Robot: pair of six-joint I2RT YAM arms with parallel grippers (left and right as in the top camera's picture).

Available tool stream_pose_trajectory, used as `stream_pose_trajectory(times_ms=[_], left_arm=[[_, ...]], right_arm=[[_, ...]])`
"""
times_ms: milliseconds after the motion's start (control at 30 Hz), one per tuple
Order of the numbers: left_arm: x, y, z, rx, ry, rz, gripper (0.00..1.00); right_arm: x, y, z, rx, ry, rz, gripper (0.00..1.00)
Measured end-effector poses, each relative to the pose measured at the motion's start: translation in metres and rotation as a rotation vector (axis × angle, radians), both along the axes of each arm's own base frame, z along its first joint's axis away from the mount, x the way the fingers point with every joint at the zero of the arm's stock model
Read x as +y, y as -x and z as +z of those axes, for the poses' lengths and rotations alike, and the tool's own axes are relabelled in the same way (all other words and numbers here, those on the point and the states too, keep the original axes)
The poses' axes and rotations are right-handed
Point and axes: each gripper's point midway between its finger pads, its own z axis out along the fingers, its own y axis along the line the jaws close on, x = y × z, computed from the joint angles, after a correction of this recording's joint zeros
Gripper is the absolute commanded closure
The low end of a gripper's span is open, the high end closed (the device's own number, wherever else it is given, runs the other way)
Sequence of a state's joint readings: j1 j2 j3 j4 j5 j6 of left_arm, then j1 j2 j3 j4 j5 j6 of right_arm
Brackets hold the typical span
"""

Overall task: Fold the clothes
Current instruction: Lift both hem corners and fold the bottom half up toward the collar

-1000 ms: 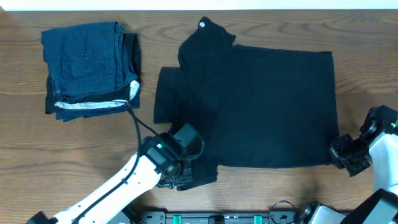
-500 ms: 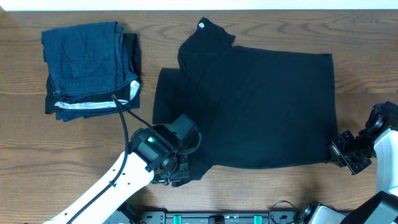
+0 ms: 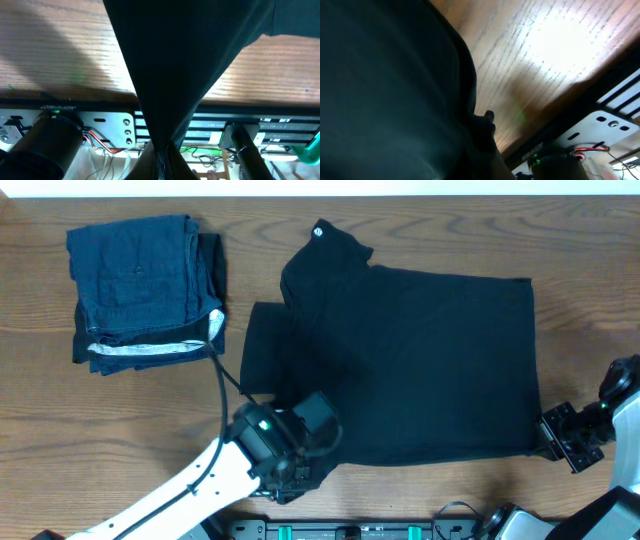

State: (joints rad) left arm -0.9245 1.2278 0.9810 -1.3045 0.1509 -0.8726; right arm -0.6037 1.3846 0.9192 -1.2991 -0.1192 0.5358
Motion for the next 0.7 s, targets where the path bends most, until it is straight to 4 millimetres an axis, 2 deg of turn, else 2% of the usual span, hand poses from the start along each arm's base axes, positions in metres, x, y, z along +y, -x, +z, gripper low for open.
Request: stream_pose_trajectory(times_ms=[167, 367, 467, 700], left_arm=[[0.002, 0.000, 0.000, -0.010, -0.015, 0.012, 0.94], [0.016, -0.021, 0.000, -0.035, -0.031, 0.099, 0.94], [0.021, -0.039, 0.005, -0.062, -0.002, 0.136, 0.94], [0.006, -0.099, 0.030, -0.223, 0.152, 0.116, 0.94]], right_arm=[[-0.005, -0.005, 0.006, -0.024, 0.024, 0.000, 0.99], [-0.019, -0.026, 0.029, -0.117, 0.084, 0.017, 0.99], [-0.024, -0.033, 0.033, -0.147, 0.103, 0.023, 0.99], [-0.026, -0.046, 0.033, -0.193, 0.131, 0.060, 0.99]])
